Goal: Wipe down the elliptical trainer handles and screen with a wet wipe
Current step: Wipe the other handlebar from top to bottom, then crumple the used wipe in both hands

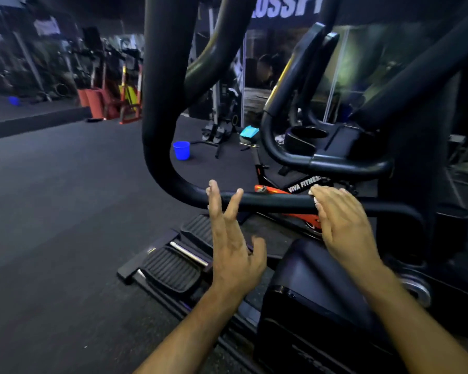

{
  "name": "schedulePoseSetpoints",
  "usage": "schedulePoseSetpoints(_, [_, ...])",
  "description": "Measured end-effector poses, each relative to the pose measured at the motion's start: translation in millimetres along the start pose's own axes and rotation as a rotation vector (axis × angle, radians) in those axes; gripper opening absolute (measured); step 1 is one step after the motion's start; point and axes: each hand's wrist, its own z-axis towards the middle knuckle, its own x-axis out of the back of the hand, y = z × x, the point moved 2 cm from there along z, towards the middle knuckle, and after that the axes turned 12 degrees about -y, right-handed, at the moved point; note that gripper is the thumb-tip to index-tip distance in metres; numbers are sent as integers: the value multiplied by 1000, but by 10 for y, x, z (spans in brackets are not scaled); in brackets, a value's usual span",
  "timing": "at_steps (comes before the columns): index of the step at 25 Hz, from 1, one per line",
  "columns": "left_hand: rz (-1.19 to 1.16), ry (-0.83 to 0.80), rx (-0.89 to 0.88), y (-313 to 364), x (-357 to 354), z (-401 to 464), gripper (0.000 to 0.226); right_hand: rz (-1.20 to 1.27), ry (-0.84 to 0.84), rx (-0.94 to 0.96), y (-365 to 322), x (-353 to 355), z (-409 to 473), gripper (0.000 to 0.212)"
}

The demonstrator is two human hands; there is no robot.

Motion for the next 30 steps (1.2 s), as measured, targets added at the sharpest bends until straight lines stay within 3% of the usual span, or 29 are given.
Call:
schedulePoseSetpoints(4, [-130, -18, 0, 39, 101, -64, 91, 49, 128, -114, -410, -216, 15, 40])
schedulePoseSetpoints(8, [-191, 88, 60, -38, 448, -140, 90, 125, 76, 21, -1483, -541, 308, 44])
schedulePoseSetpoints(10, [-233, 158, 115, -165, 703, -152, 89, 291, 66, 28, -1948, -696, 531, 40])
schedulePoseSetpoints(12, [-308, 192, 180, -270, 995, -165, 89, 475, 118, -91, -2247, -720, 682, 37])
schedulePoseSetpoints(16, [-465, 141, 282, -454, 1534, -167, 67, 988, 182, -219, -2650, -505, 561, 36])
schedulePoseSetpoints(19, [-472, 29, 266, -590, 1777, -225, 46, 1317, 45, -274, -2833, -546, 459, 31])
schedulePoseSetpoints(23, [-322, 34, 397, -861, 2019, -419, 25, 1808, -226, -614, -2995, -907, 482, 28])
schedulePoseSetpoints(30, [-195, 148, 598, -1464, 2452, -625, 24, 1741, -551, -513, -3327, -1539, 700, 22])
